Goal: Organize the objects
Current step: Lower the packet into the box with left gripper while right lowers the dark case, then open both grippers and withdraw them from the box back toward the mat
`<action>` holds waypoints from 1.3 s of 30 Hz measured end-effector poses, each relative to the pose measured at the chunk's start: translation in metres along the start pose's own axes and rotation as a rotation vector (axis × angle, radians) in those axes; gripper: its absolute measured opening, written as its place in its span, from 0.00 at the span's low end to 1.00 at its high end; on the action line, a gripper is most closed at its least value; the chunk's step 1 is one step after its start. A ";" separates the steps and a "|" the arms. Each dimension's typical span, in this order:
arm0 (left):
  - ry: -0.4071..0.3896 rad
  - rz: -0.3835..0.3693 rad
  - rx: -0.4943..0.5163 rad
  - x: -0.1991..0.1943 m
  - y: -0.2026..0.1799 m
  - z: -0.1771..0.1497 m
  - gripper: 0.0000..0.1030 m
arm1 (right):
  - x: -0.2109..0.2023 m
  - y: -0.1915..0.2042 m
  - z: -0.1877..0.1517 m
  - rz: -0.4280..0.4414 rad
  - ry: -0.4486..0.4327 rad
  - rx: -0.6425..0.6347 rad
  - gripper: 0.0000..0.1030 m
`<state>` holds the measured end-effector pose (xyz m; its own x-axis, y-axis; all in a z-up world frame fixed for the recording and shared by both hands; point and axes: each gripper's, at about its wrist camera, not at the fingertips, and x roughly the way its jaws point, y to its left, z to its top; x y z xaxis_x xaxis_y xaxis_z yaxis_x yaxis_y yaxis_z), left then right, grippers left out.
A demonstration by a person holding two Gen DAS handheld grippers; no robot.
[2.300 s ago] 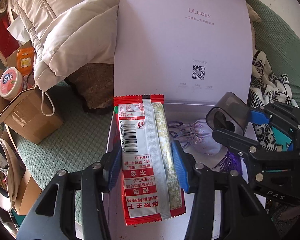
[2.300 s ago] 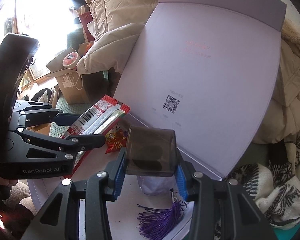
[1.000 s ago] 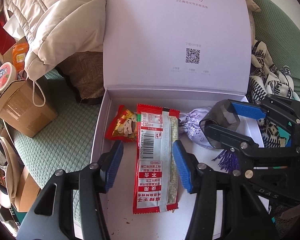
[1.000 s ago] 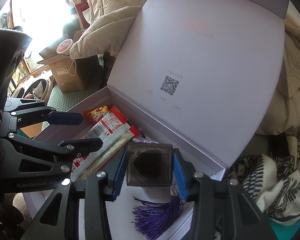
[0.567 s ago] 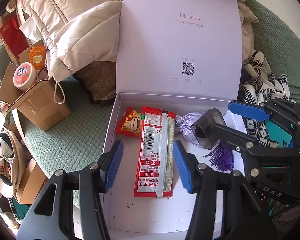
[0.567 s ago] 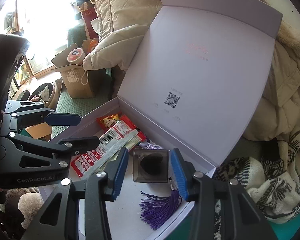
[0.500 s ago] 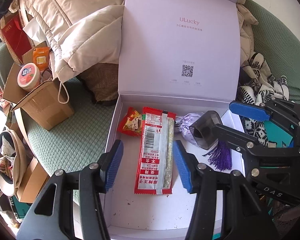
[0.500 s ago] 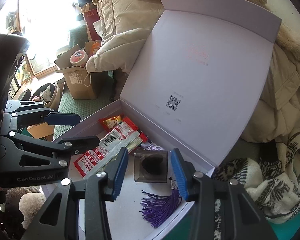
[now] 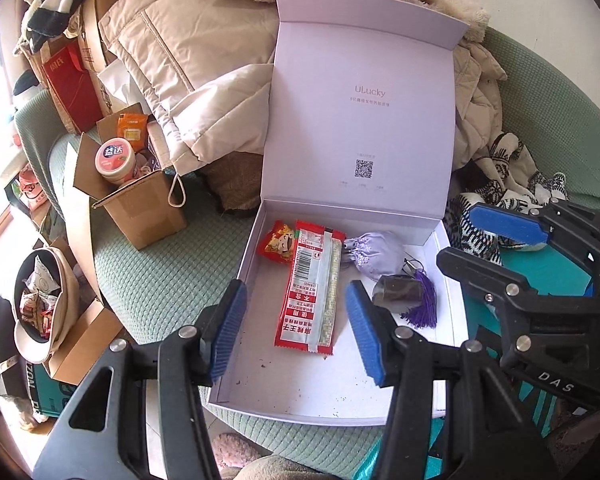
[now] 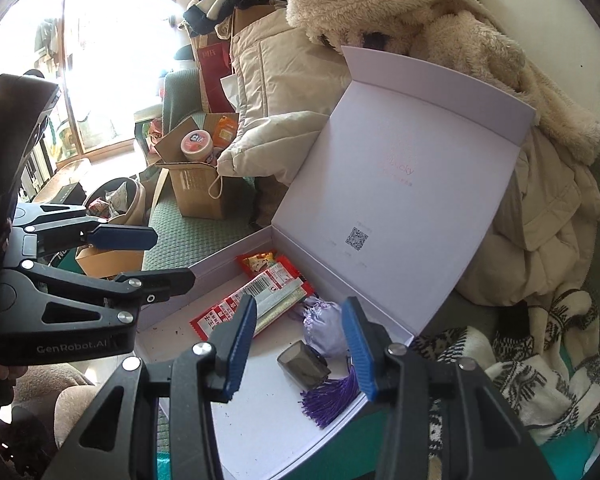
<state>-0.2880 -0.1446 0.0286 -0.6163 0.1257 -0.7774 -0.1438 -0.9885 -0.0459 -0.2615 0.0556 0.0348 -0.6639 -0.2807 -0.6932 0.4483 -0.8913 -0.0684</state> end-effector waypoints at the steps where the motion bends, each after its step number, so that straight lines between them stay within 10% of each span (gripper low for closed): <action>1: -0.007 0.003 -0.001 -0.006 -0.001 -0.001 0.48 | -0.005 0.001 0.000 -0.001 -0.007 -0.003 0.43; 39: -0.155 0.082 -0.022 -0.187 -0.116 -0.100 0.68 | -0.185 0.022 -0.076 -0.003 -0.161 -0.052 0.48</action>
<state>-0.0783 -0.0619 0.1164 -0.7375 0.0539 -0.6732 -0.0717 -0.9974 -0.0013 -0.0832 0.1154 0.1074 -0.7507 -0.3353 -0.5693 0.4736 -0.8738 -0.1099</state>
